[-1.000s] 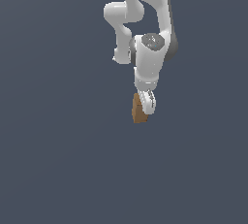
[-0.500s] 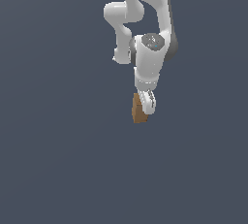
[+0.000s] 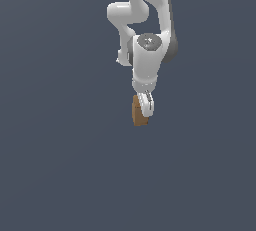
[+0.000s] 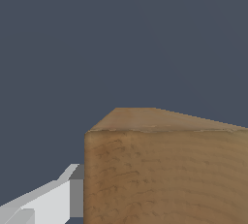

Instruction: Pick up the object and move it to a goal position.

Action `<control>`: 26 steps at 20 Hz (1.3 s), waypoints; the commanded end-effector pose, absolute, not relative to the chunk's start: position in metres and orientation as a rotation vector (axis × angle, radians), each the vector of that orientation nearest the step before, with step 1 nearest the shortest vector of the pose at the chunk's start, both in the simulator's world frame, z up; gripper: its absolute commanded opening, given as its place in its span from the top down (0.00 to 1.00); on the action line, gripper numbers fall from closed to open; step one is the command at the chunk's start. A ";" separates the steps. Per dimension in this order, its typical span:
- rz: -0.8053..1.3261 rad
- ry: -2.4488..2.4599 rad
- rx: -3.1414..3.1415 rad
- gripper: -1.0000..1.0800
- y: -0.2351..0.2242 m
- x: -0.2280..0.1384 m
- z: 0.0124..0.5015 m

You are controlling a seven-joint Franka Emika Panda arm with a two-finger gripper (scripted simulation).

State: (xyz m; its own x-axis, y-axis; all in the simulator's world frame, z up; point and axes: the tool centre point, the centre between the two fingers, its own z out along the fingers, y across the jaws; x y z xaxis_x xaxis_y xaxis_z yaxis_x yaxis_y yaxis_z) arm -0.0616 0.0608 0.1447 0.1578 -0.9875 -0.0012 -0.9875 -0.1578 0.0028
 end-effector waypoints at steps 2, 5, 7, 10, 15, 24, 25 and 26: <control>0.001 -2.045 2.387 1.00 0.035 -0.064 0.149; 0.000 -2.045 2.387 1.00 0.008 -0.069 0.152; 0.000 -2.045 2.387 1.00 -0.013 -0.072 0.155; 0.000 -2.045 2.387 1.00 -0.048 -0.077 0.159; 0.000 -2.044 2.387 1.00 -0.094 -0.084 0.164; 0.000 -2.044 2.386 1.00 -0.138 -0.088 0.169; 0.000 -2.044 2.386 1.00 -0.140 -0.088 0.169; 0.000 -2.044 2.386 1.00 -0.141 -0.088 0.169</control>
State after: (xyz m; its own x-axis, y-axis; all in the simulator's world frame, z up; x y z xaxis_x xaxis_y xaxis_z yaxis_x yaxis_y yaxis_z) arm -0.0900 -0.1383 0.1650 0.1520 -0.9884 -0.0029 -0.9883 -0.1521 0.0081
